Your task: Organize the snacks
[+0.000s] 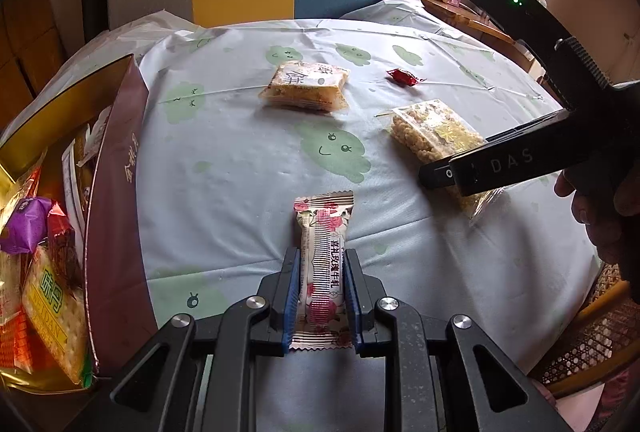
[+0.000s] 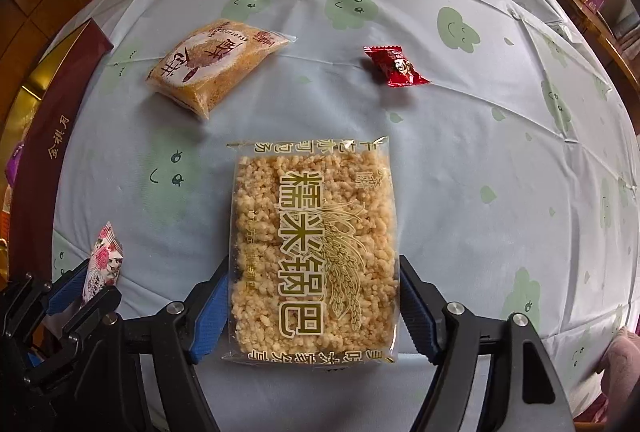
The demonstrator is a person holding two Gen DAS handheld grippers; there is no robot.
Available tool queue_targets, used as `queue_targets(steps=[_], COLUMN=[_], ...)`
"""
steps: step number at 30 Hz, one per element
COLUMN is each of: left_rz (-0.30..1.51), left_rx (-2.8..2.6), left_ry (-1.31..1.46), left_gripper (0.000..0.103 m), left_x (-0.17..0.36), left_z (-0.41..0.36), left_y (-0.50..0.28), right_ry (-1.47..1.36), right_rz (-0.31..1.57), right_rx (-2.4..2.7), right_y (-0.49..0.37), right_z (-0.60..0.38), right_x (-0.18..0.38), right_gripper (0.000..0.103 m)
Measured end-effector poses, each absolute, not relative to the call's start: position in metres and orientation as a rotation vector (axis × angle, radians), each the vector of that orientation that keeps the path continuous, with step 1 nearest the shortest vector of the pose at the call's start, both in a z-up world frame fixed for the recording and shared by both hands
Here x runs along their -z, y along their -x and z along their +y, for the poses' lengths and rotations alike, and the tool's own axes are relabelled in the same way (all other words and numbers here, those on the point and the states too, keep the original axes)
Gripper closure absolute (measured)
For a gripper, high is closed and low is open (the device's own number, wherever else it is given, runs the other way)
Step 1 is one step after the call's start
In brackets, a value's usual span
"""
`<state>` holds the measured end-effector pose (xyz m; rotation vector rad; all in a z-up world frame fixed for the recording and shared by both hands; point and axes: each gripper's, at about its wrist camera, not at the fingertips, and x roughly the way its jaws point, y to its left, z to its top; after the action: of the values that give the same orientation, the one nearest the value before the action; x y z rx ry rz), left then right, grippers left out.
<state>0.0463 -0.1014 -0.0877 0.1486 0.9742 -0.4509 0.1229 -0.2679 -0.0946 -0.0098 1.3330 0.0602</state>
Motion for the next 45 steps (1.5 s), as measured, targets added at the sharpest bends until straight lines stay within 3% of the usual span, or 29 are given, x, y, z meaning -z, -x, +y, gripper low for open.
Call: queue_targets(steps=[24, 45], left_rz=[0.850, 0.874], left_rx=[0.312, 0.052], left_ry=[-0.095, 0.106], left_gripper=[0.083, 0.083], left_x=[0.009, 0.005], left_z=[-0.060, 0.058], left_y=[-0.042, -0.059], right_ry=[0.072, 0.111], right_rz=[1.315, 1.296], right_rx=[-0.040, -0.031], right_y=[-0.125, -0.124], right_z=[-0.258, -0.255], right_x=[0.099, 0.100], right_gripper=[0.025, 0.024])
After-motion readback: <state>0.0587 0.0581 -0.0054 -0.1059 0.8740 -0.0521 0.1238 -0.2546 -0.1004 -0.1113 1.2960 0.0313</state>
